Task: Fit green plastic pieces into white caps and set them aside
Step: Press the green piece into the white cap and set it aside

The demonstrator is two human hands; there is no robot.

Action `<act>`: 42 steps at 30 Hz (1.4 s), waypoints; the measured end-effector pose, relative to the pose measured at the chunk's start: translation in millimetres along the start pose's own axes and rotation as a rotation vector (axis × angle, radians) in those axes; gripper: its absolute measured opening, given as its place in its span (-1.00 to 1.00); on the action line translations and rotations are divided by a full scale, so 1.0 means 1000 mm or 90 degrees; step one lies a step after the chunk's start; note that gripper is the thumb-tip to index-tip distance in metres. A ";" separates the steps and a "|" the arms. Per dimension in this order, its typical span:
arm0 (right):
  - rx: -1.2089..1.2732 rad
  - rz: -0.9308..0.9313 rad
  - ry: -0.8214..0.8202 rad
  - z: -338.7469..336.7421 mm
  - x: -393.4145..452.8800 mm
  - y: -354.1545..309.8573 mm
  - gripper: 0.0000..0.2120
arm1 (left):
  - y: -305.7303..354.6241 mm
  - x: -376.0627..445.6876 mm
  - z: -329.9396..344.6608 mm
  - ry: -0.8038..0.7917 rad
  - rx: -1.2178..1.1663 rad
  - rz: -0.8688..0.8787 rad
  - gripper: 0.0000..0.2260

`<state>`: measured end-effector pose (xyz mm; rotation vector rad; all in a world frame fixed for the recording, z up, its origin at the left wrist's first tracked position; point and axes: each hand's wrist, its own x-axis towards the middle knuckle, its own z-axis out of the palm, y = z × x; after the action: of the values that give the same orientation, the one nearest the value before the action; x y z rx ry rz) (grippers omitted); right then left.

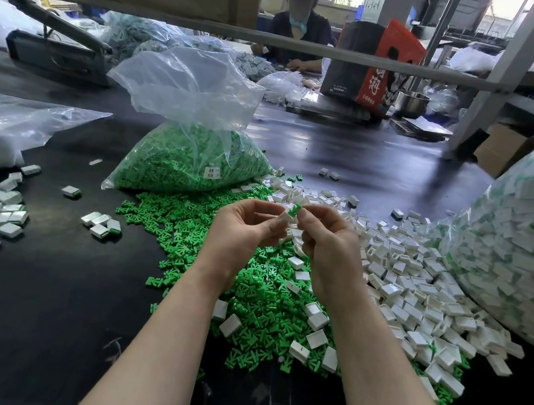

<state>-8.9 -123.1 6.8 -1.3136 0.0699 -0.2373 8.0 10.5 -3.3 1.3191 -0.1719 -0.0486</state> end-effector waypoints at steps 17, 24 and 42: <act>-0.142 -0.103 0.037 0.000 0.000 0.006 -0.82 | -0.001 0.000 0.003 0.017 0.040 0.020 -0.90; -0.151 -0.126 0.015 0.001 -0.001 0.008 -0.82 | 0.002 -0.001 0.002 0.028 0.016 0.021 -0.91; -0.199 -0.090 -0.034 -0.007 0.002 0.008 -0.96 | 0.002 -0.001 -0.007 0.017 0.063 0.041 -0.92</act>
<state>-7.3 -128.3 -2.9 -1.6379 -0.0331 -0.3206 7.5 17.5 -3.4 1.4109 -0.1953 0.0328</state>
